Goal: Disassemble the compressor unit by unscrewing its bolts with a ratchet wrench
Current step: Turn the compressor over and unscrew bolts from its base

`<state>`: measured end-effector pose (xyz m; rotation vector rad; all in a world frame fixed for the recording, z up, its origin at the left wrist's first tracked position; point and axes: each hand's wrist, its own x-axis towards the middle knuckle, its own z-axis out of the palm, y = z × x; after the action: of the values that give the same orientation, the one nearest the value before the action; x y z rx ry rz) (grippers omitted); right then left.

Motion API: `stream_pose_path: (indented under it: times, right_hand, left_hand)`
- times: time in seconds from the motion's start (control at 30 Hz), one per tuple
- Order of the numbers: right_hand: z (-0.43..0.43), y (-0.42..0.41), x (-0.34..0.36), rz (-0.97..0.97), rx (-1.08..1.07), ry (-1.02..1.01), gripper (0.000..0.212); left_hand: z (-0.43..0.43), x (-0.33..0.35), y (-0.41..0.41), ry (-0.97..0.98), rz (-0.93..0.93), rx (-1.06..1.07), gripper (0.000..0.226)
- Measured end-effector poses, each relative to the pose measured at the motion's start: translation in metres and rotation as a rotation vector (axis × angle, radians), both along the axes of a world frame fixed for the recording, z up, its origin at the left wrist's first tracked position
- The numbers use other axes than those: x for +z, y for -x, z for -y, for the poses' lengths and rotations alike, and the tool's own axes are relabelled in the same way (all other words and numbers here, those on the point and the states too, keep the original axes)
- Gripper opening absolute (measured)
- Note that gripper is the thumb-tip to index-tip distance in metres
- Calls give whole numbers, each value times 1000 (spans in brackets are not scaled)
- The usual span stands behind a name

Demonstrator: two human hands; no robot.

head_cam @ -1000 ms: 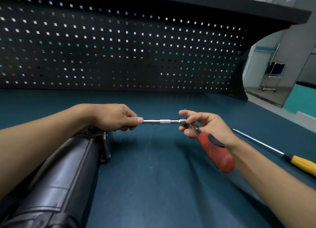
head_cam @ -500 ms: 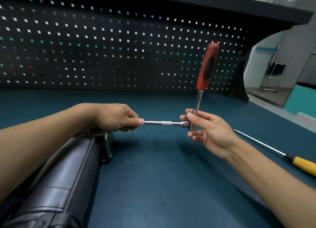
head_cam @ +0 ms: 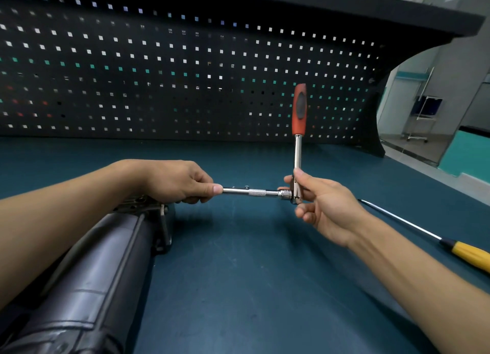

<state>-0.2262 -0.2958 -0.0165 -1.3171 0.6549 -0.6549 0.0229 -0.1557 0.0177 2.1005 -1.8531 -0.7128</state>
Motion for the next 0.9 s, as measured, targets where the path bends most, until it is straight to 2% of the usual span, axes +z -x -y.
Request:
stream_pose_path:
  times: [0.13,0.7,0.9]
  right_hand:
    - [2,1,-1,-3,-8,-44,33]
    - [10,2,-8,-59,61,-44,25]
    - [12,3,-7,-14,78,-44,20]
  left_hand:
    - [0,0,0,0,-9,4,49]
    - [0,-1,-1,21,-5,39,46]
    - [1,-1,-1,23,-17,65,46]
